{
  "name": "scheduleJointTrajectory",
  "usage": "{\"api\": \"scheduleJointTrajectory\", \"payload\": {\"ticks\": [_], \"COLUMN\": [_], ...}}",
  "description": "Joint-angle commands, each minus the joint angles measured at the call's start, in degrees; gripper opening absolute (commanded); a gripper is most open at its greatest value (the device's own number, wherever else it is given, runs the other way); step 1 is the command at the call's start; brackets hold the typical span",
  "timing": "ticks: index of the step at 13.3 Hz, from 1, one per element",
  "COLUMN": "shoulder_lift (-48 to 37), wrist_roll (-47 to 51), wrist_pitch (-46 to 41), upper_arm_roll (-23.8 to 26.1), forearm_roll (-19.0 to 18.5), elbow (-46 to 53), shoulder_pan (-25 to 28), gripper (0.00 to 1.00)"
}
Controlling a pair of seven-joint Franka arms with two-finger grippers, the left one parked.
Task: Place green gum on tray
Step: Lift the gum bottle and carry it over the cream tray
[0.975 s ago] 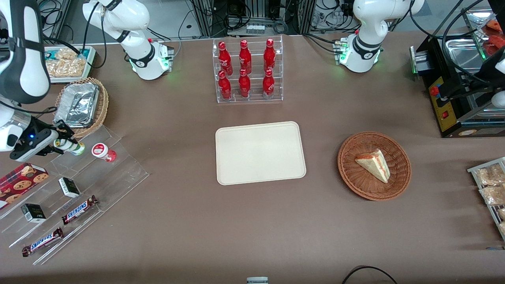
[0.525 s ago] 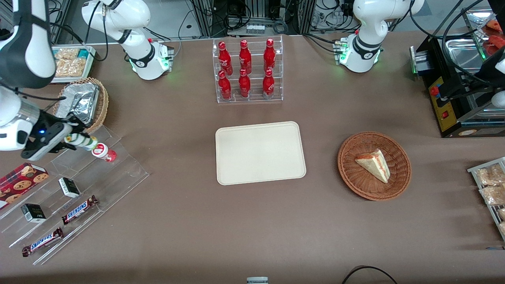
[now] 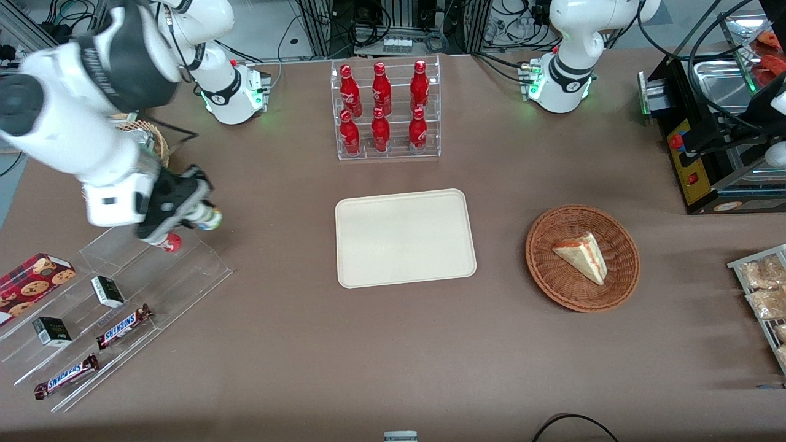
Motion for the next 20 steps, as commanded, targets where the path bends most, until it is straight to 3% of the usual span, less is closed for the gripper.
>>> {"api": "scheduleJointTrajectory", "payload": {"ticks": [1,6,9,17,20], "shoulder_lift": [8.2,19.7,22.9,32.5,36.7], "wrist_roll": [5.7,18.3,29.4,59.6,64.7], "wrist_pitch": [-2.1,-0.8,3.4,17.4,23.5], "upper_arm_roll": [-0.6,-0.2,0.2,0.2,0.1], "forearm_roll": [-0.1,0.8,2.7,2.7,2.5], "elbow": [9.1,19.3,19.5,19.5,19.5], "shoulder_pan": [4.0,12.2,14.6,24.2,26.7], "gripper": [0.0,0.0,0.0,0.0,0.0]}}
